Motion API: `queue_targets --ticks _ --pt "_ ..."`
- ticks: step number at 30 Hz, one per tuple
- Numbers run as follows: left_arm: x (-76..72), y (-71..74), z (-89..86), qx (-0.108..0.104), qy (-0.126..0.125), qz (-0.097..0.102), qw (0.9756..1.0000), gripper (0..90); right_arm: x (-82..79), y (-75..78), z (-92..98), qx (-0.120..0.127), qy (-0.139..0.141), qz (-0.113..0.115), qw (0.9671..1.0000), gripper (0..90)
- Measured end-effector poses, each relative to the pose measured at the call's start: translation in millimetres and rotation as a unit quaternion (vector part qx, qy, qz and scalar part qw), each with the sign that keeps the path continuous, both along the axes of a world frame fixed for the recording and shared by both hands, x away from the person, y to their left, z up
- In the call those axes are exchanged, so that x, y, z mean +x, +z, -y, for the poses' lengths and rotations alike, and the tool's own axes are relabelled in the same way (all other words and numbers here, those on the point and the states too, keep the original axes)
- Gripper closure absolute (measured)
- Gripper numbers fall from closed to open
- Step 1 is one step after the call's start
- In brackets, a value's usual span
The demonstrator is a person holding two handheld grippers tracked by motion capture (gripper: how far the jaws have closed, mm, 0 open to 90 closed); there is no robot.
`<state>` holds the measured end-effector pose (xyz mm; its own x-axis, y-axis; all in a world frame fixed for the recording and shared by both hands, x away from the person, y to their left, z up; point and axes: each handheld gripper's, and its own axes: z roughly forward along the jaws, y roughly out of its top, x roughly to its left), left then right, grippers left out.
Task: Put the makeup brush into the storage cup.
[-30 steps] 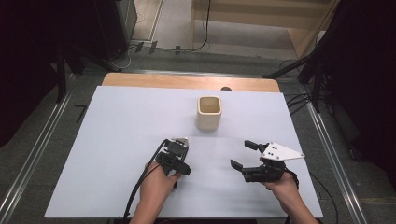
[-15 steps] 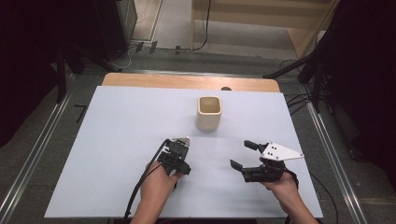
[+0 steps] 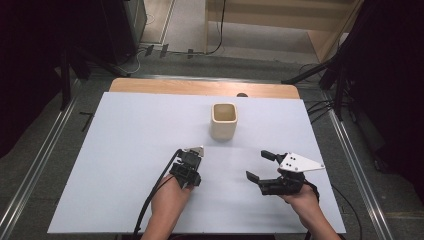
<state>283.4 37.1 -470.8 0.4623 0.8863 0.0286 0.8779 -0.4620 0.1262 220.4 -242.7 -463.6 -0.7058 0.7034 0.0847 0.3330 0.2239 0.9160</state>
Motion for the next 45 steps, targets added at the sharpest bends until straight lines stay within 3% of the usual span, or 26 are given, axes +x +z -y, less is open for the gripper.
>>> queue_targets --ticks 8,17,26,30,34,37,38,42,43,45 --pt "0.2 0.1 -0.5 -0.002 -0.001 -0.003 1.0000 77.7 0.0 -0.1 -0.2 0.001 0.001 0.001 1.0000 14.8" --pt "1.2 0.3 -1.3 -0.004 0.000 -0.005 1.0000 78.5 0.1 -0.2 -0.3 0.000 0.001 0.001 1.0000 14.7" --pt "3.1 2.0 -6.3 -0.023 -0.005 -0.016 0.9996 78.8 0.3 -0.4 -0.2 0.000 0.001 -0.001 1.0000 14.8" --pt "3.6 6.1 -9.2 -0.030 -0.006 -0.012 0.9995 78.8 0.1 -0.5 -0.3 0.000 0.001 -0.001 1.0000 14.7" --pt "5.7 16.9 -16.2 -0.064 -0.007 -0.002 0.9979 78.8 0.2 -0.8 -0.2 0.000 0.001 -0.002 1.0000 14.8" --pt "7.3 21.4 -19.9 -0.076 -0.009 0.001 0.9970 78.8 0.2 -1.0 -0.3 0.000 0.000 -0.003 1.0000 14.7" --pt "8.7 26.0 -23.8 -0.096 -0.011 0.001 0.9953 78.8 0.3 -1.0 -0.2 0.001 0.000 -0.004 1.0000 14.8" --pt "9.9 32.7 -29.9 -0.119 -0.023 0.006 0.9926 78.8 0.0 -0.9 -0.2 0.002 -0.001 -0.006 1.0000 14.8" --pt "10.9 36.7 -34.9 -0.140 -0.027 0.012 0.9897 78.8 0.0 -0.9 -0.3 0.002 -0.001 -0.006 1.0000 14.8" --pt "11.8 38.3 -37.3 -0.149 -0.026 0.014 0.9884 78.8 0.0 -1.0 -0.2 0.002 0.000 -0.006 1.0000 14.7"
